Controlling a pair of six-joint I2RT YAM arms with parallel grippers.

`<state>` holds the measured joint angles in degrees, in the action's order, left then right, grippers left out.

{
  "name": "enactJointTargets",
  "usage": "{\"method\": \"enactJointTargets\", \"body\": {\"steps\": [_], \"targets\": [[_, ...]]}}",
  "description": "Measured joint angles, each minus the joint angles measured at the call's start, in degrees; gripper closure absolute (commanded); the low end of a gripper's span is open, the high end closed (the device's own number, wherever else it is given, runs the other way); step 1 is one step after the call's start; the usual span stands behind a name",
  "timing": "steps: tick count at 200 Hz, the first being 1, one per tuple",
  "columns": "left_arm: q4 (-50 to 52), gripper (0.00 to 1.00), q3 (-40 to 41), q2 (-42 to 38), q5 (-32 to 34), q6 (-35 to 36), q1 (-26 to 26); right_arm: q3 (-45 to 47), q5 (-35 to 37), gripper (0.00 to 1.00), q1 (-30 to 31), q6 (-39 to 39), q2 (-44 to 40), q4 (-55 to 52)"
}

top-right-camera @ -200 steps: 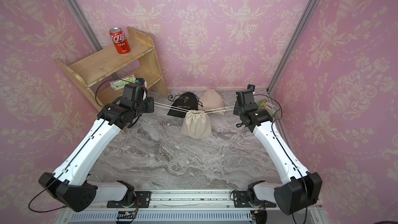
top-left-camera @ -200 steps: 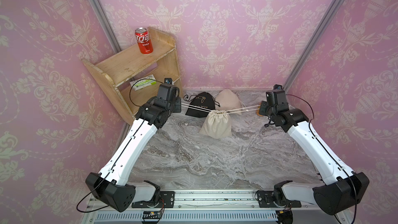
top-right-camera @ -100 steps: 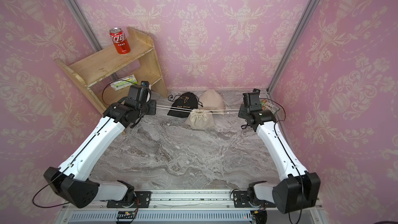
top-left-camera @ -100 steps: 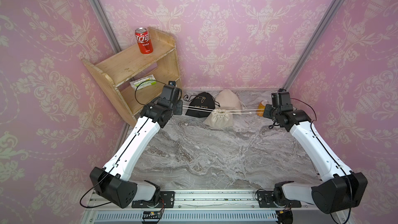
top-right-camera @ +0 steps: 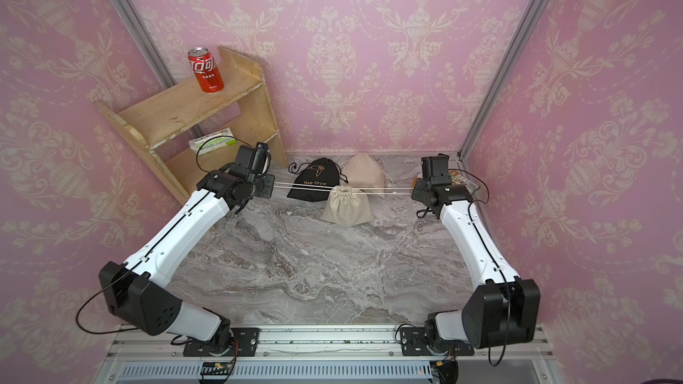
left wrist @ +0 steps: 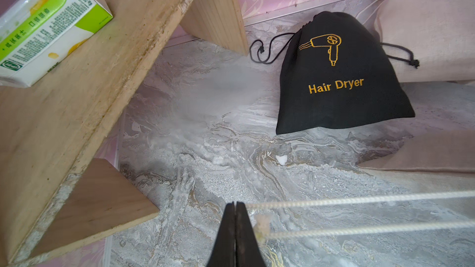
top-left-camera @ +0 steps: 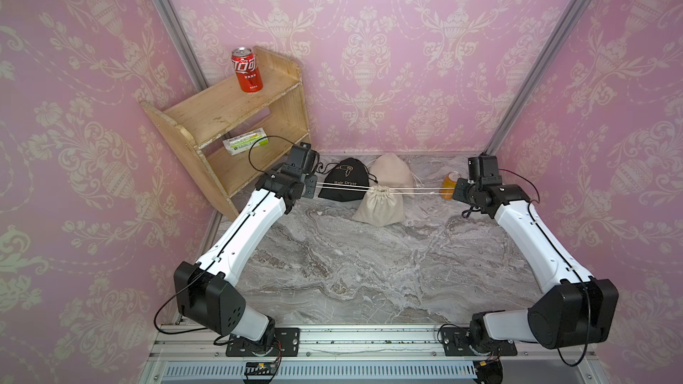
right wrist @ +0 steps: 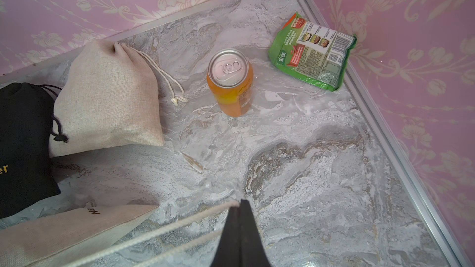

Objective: Pack away hair dryers
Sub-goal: Pull the drawstrings on both sides of the drawstring bag.

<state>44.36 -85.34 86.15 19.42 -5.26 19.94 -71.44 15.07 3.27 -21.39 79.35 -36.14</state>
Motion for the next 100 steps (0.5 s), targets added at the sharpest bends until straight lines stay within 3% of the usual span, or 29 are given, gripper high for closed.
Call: {"method": "enactJointTargets", "body": {"steps": [67,100], "targets": [[-1.6,1.0,-0.5,4.0,-2.6,0.3,-4.3,-2.2,-4.7,1.0,-1.4,0.0,3.8,2.0],[-1.6,1.0,-5.0,8.6,-2.6,0.3,-5.1,-6.2,-5.7,1.0,-1.8,0.0,7.6,2.2]]}}
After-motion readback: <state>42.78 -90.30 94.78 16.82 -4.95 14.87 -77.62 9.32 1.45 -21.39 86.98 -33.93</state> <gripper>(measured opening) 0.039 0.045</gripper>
